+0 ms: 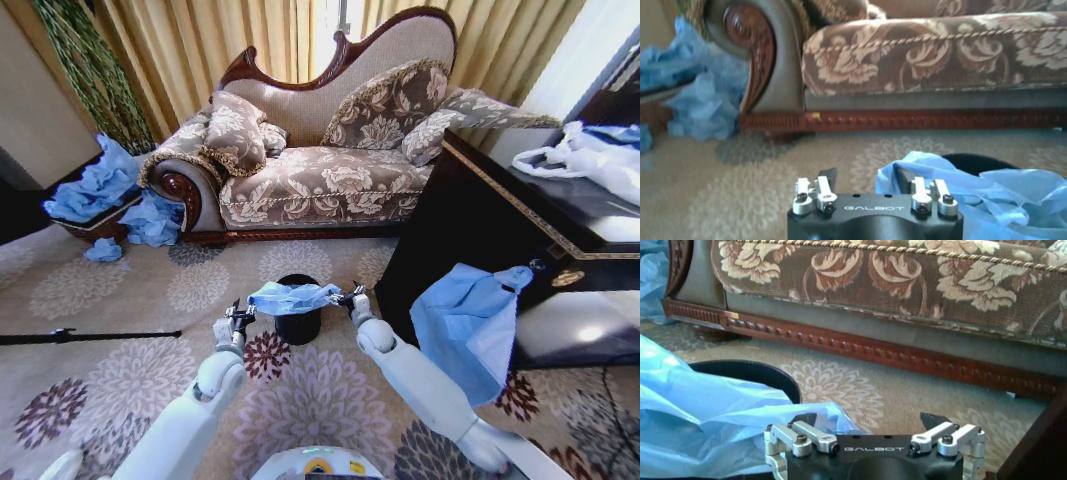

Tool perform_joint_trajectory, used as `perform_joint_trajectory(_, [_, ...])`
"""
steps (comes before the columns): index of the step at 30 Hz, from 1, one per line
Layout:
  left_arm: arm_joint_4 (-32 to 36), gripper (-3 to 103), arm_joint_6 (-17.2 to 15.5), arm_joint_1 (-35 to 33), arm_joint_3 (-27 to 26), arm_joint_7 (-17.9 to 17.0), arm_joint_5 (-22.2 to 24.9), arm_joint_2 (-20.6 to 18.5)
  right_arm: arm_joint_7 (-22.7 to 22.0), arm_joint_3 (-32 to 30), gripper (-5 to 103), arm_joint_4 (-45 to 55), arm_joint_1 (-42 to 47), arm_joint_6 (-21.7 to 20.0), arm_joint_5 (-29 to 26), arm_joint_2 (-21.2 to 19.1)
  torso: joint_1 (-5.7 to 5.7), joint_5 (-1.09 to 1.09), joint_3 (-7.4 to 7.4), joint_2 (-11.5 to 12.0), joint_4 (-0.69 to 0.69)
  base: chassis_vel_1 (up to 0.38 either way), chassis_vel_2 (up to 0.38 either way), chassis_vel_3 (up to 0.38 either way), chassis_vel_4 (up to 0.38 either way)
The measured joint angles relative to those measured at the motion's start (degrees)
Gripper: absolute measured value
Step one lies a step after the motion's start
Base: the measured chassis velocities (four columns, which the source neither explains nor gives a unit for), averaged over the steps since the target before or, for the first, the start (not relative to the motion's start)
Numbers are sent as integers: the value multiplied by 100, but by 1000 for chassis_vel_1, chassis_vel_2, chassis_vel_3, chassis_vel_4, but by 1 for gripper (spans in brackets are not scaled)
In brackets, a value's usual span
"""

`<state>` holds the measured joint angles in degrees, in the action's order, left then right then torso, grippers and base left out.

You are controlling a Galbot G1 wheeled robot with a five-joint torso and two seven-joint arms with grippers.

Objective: Place a garbage bag over the trash bin.

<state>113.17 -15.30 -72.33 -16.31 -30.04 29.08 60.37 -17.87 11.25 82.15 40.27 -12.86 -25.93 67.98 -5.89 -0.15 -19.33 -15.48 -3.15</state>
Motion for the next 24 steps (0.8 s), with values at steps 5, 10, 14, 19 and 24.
perform_joint_trajectory(5, [294,84,59,-91,-29,304,-268,-274,-24,-4,100,11,22,3,15,44,0,0,0,0,1,0,0,0,0])
perform_joint_trajectory(10, [281,98,12,223,123,730,-321,-461,-71,27,100,21,17,4,21,88,0,0,0,0,-1,0,0,0,0])
perform_joint_trajectory(14, [181,99,-152,351,179,1017,-492,-606,-113,27,100,21,18,6,23,108,0,-1,0,0,-2,0,0,0,0])
perform_joint_trajectory(19, [272,100,-577,-24,-153,2609,-1718,-1085,-131,-79,100,18,103,38,53,109,0,0,0,0,1,0,0,0,0])
perform_joint_trajectory(24, [9,100,-226,-16,-288,3219,-2481,-1244,-127,-163,100,15,179,71,97,116,0,-1,0,0,1,0,0,0,0])
